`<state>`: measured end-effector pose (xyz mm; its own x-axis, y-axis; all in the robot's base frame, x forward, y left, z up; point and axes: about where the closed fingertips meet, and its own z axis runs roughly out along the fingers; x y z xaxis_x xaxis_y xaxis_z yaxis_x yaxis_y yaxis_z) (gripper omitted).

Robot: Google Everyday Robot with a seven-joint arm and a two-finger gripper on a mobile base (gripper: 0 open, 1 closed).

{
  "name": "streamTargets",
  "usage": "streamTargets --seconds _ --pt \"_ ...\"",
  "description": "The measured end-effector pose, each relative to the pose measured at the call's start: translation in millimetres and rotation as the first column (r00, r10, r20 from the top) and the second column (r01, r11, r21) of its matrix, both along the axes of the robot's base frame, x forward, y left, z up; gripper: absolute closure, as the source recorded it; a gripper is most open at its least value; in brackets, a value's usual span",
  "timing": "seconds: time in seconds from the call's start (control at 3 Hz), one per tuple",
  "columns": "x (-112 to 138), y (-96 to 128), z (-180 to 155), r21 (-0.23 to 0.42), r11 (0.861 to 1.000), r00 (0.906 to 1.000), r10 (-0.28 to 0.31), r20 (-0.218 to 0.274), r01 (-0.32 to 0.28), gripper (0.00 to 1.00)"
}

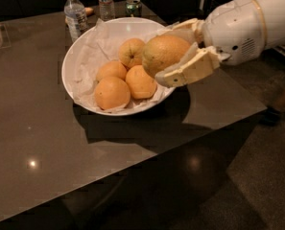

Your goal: Pick orange from white bowl

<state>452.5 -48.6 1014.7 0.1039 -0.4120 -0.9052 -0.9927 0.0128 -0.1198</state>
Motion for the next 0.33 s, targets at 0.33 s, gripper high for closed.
streamTargets --seconds 0.33 --pt "-15.5 -17.9 6.0 0.002 0.998 0.9983 -0.059 0.002 0.059 1.00"
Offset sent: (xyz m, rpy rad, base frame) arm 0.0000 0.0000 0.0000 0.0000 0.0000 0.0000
